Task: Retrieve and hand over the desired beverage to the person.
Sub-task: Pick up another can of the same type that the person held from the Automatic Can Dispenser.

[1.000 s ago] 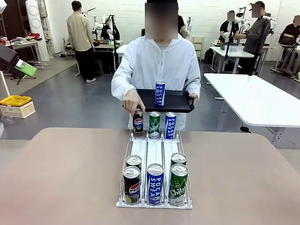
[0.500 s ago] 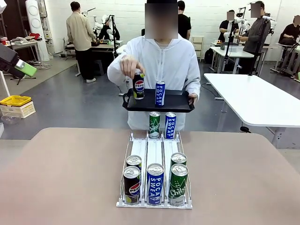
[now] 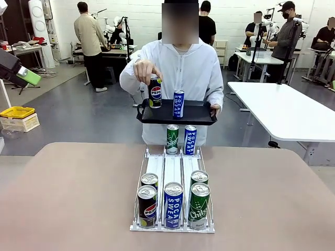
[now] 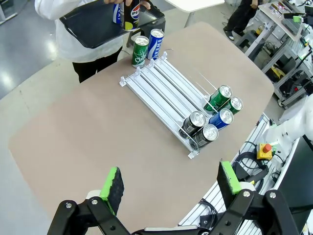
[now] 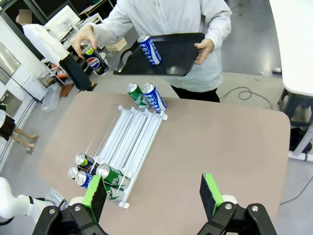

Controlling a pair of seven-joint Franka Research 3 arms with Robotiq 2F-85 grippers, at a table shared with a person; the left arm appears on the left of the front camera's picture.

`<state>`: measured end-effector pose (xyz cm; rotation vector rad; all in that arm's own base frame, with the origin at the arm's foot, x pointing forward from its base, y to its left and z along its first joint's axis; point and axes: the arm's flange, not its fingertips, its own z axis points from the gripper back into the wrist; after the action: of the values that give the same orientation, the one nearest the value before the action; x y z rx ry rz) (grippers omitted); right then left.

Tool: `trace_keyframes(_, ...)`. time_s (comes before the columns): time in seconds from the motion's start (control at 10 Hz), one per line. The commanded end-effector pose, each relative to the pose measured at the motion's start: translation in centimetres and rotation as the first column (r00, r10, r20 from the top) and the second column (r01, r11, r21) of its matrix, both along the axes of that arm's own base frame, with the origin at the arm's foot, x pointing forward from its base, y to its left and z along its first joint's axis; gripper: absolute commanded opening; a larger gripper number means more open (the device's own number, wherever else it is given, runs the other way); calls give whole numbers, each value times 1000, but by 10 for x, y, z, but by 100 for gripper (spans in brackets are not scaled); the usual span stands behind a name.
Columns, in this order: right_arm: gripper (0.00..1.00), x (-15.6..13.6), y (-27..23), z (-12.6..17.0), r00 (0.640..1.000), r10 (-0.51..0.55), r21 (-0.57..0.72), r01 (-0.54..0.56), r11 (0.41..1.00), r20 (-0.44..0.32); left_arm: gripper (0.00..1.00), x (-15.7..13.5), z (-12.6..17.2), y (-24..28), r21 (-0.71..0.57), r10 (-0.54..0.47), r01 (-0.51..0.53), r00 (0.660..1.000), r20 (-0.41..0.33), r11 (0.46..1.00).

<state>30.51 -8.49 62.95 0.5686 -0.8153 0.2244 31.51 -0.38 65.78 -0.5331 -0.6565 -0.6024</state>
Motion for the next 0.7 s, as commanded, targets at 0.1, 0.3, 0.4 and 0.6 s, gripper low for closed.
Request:
trace_keyframes(0.1,100,3,1,-1,1000,24,18,-24,1000,8,100,0,0,0,1,-3,3,1000,2,1000)
trace_keyframes(0.3,100,3,1,-1,1000,24,18,-24,1000,8,100,0,0,0,1,-3,3,1000,2,1000)
trace_keyframes(0.4,100,3,1,-1,1000,24,18,-24,1000,8,100,0,0,0,1,-3,3,1000,2,1000)
trace_keyframes(0.6,100,3,1,-1,1000,24,18,-24,1000,8,100,0,0,0,1,-3,3,1000,2,1000)
